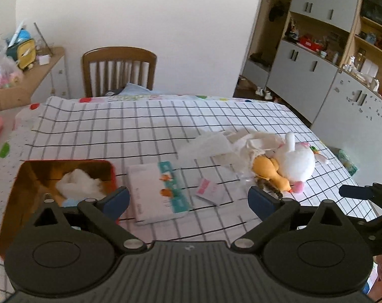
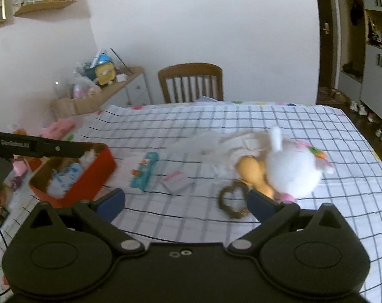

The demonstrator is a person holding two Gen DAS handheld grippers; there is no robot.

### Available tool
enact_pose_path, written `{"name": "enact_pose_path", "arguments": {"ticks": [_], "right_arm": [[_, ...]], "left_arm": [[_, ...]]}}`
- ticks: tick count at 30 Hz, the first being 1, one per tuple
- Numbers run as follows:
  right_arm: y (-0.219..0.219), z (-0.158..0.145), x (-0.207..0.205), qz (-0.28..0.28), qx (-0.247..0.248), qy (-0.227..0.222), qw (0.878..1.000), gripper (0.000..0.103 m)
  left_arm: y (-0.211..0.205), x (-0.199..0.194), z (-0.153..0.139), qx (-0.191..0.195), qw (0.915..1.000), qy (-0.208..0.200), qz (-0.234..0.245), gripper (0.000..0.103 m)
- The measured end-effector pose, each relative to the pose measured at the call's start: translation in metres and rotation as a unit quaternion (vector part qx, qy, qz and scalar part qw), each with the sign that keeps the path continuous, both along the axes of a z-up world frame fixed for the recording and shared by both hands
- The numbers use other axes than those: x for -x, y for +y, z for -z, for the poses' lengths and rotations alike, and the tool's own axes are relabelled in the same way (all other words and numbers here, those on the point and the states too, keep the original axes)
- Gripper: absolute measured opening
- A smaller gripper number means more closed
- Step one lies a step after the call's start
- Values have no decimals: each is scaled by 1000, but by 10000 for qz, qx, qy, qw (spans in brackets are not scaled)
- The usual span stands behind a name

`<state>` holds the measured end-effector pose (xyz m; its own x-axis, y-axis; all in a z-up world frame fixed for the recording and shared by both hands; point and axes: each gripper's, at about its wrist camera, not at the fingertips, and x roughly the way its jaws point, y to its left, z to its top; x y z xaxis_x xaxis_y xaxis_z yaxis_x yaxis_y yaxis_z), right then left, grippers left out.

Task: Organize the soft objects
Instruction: 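Withdraw both tools from the tin toward the remaining items, then grasp the pink-printed sachet with the left tool while the right tool grasps the bead bracelet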

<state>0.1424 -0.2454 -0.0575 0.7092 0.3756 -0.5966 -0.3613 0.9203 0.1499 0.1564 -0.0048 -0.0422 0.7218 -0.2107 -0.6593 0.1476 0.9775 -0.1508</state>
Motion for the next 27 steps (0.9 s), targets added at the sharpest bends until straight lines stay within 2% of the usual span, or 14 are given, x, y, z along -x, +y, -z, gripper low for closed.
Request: {"name": "enact_pose_path", "arguments": {"ticks": [5,10,13,20,27], "right_arm": [[-13,16,-12,21,232,166,9996,103],[-23,32,-25,-4,396,280,9988,101],[-26,40,-36,-5,406,366,9985,100],[-24,63,-62,-209,533,569,9967,85],[-22,80,-87,-278,544,769,9952,81]], "left_arm": [[-25,-18,16,-95,9995,231,198,101],[-44,-31,33,-323,9991,220,152,101],[-53,-39,45,-317,9989,276,231,101],[-80,-59,66,-619,9971,266,343,101],[-89,-86,87,-730,9962,372,294,101]]}}
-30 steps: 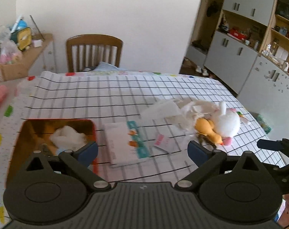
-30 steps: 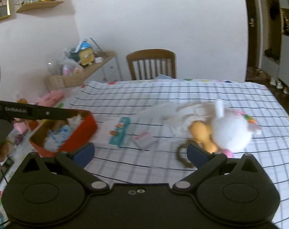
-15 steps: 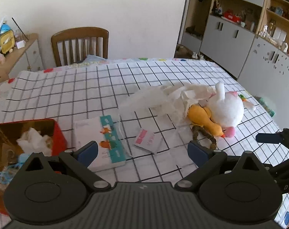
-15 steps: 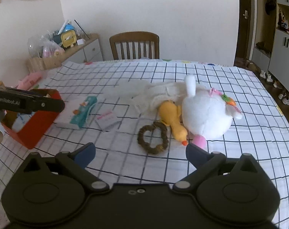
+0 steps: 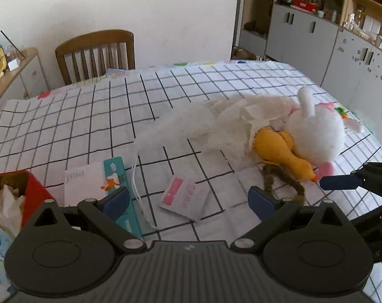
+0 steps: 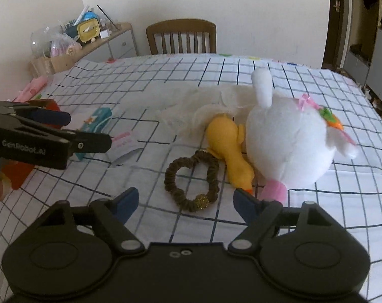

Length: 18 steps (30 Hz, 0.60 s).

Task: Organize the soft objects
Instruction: 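Grasp the pink-printed sachet with the left tool while the right tool grasps the bead bracelet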

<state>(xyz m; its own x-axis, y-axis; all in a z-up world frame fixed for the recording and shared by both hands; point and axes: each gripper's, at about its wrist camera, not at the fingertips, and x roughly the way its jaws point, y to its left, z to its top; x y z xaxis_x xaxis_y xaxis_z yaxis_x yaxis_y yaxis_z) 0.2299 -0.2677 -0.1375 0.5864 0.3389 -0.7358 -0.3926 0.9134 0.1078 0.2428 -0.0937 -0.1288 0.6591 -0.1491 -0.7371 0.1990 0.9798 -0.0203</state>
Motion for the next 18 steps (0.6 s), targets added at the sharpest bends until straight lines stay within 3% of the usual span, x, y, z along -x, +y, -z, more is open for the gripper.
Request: {"name": "enact_pose_path", "arguments": {"ticks": [9,18], "right_arm": [[10,12,-14,-39,149,-36,9999,78],[21,20,-26,-105,310,-28,9995,78]], "left_arm": [[-6,-23,21,-106,9998,154,96,98],[-3,-37,36,-142,9990,399,168,67]]}}
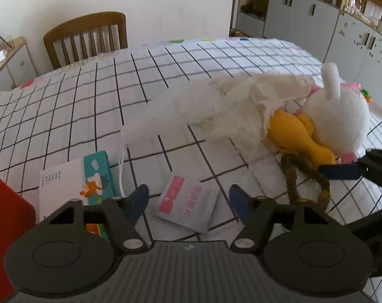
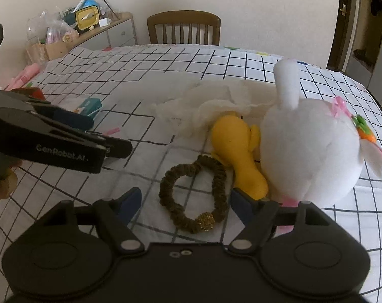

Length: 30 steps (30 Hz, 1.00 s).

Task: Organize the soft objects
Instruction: 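Grasp the pink-printed sachet with the left tool while the right tool grasps the bead bracelet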

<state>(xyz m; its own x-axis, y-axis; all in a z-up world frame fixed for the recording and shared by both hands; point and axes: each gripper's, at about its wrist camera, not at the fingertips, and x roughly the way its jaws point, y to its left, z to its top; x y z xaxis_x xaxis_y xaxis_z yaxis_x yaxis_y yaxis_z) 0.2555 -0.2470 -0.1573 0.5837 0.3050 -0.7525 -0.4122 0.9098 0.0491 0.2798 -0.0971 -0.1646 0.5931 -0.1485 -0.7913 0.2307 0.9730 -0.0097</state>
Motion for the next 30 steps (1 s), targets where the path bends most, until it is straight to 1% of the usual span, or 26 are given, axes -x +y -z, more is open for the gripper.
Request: {"name": "enact_pose_path", "arguments": {"ticks": [3,5,6,7,9,10,11,12,14,15,16,17,22,30], "right_arm": [[3,2,-3,22,46,40,10000,77],[7,3,-4,27,152,-15,9999,75],[9,4,-5,24,213,-46,9998,73],[10,3,-5,17,236,-77,9997,69],[12,3,-6,25,248,-94,9996,64],[12,3,-6,45,259,-105,9996,60],[12,3,-6,77,275,-121,9995,54],[12,3,-6,105,272,-126,9995,53],[11,2,-7,148,280,-147,9994,42],[10,2,-7,165,300,-172,9993,38],[10,2,-7,171,297,-181,9992,26],[10,1,-7,185,280,-172,9993,18],[7,-1,-4,232,207,-233,9992,13],[3,-22,9,154,-31,-406,9991,12]], "left_arm": [[0,0,5,-62,10000,26,45,64],[0,1,6,-70,10000,7,52,63],[0,1,6,-59,10000,4,52,62],[1,0,5,-36,10000,-3,35,61],[4,-1,5,53,10000,-1,-22,55],[6,-2,4,125,9999,12,-54,54],[8,-2,4,164,9998,12,-74,51],[9,-2,3,148,9999,-1,-88,46],[8,-1,3,54,10000,-31,-76,42],[7,0,3,14,10000,-50,-69,38],[7,1,3,-14,9999,-69,-74,37],[6,2,3,-11,9999,-79,-81,36],[9,3,-1,76,9998,-94,-158,34],[18,12,-15,281,9992,-113,-260,34]]}}
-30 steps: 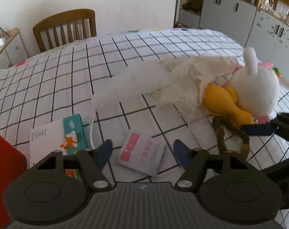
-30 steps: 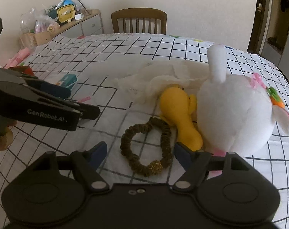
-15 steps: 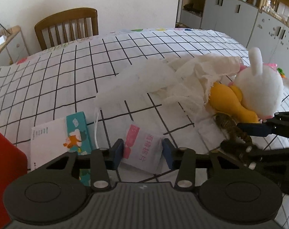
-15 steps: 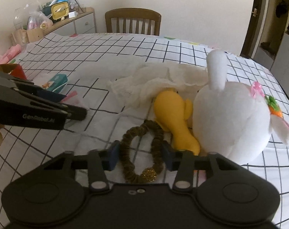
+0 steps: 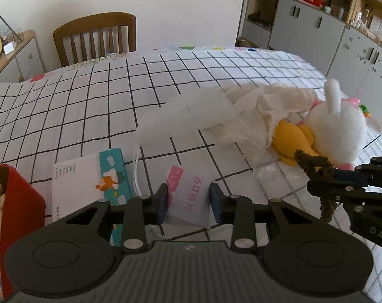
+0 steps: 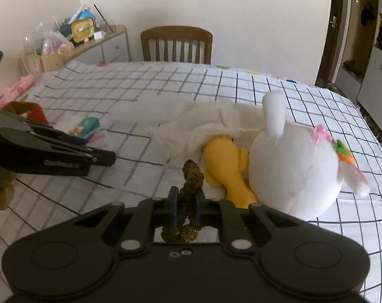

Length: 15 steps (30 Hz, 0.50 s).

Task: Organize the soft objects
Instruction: 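Grasp the pink-printed sachet with the left tool while the right tool grasps the bead bracelet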

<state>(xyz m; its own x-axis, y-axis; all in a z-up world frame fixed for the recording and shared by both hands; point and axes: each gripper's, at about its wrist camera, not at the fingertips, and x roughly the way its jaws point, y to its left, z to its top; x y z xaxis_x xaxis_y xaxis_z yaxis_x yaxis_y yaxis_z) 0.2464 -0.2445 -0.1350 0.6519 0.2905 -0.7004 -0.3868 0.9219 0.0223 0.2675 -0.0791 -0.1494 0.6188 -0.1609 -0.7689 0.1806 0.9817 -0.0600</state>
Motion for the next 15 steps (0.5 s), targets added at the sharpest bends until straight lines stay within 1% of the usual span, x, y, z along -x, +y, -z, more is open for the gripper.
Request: {"name": "enact_pose_path", "arguments": {"ticks": [6,15], "right_arm": [[1,-28,13,-133,-279,-71,9995,12],[20,-63,31,-445,-448,-205,9978,12]], "left_arm": [[6,14,-20,117,9999,-88,-59,34],[26,41,-58,177,9991,-286,-251,34]]}}
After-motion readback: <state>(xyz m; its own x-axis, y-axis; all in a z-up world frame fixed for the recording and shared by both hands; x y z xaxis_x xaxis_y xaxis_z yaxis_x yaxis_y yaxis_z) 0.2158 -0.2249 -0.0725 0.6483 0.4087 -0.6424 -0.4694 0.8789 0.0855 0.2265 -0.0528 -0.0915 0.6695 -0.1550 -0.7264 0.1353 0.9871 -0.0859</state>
